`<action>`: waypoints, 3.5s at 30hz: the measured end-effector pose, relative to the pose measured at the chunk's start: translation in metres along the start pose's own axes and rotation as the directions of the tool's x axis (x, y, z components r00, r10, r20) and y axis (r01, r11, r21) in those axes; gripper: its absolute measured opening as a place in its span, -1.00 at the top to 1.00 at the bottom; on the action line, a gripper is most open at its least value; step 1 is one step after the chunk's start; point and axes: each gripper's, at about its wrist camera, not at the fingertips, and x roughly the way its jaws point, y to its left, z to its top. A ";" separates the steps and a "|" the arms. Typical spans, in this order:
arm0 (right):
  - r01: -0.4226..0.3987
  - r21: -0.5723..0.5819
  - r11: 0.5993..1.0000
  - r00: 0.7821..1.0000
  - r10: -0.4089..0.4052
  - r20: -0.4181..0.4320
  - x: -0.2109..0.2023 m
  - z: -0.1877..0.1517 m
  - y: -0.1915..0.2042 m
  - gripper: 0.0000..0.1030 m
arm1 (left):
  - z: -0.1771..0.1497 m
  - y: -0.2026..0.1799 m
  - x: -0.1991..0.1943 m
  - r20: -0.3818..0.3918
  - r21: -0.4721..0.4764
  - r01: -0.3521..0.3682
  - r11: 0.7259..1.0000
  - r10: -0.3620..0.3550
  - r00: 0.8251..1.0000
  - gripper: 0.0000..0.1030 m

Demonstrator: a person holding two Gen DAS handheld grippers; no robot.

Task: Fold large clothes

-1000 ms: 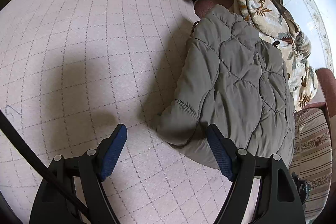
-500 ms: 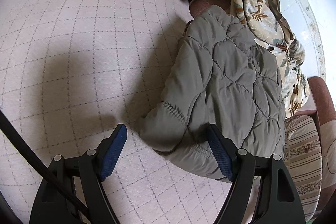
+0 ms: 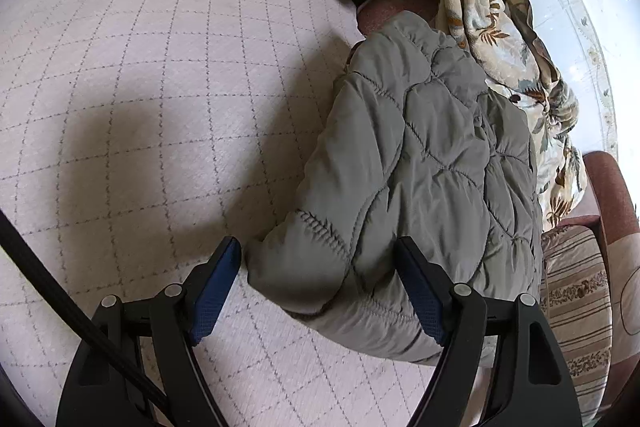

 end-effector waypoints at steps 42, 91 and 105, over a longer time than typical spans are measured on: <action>0.195 -0.431 0.881 0.980 -0.186 0.064 0.044 -0.002 0.057 -0.20 | -0.010 -0.059 0.022 0.237 0.351 -0.244 0.904 0.166 0.957 -0.23; 0.494 -0.754 0.433 0.865 -0.157 0.477 0.005 -0.085 0.159 0.41 | -0.024 -0.115 -0.030 0.485 0.460 -0.466 0.756 0.226 0.845 0.55; 0.466 -0.774 0.429 0.871 -0.068 0.486 -0.035 -0.105 0.183 0.44 | -0.026 -0.126 -0.072 0.528 0.451 -0.447 0.773 0.172 0.831 0.55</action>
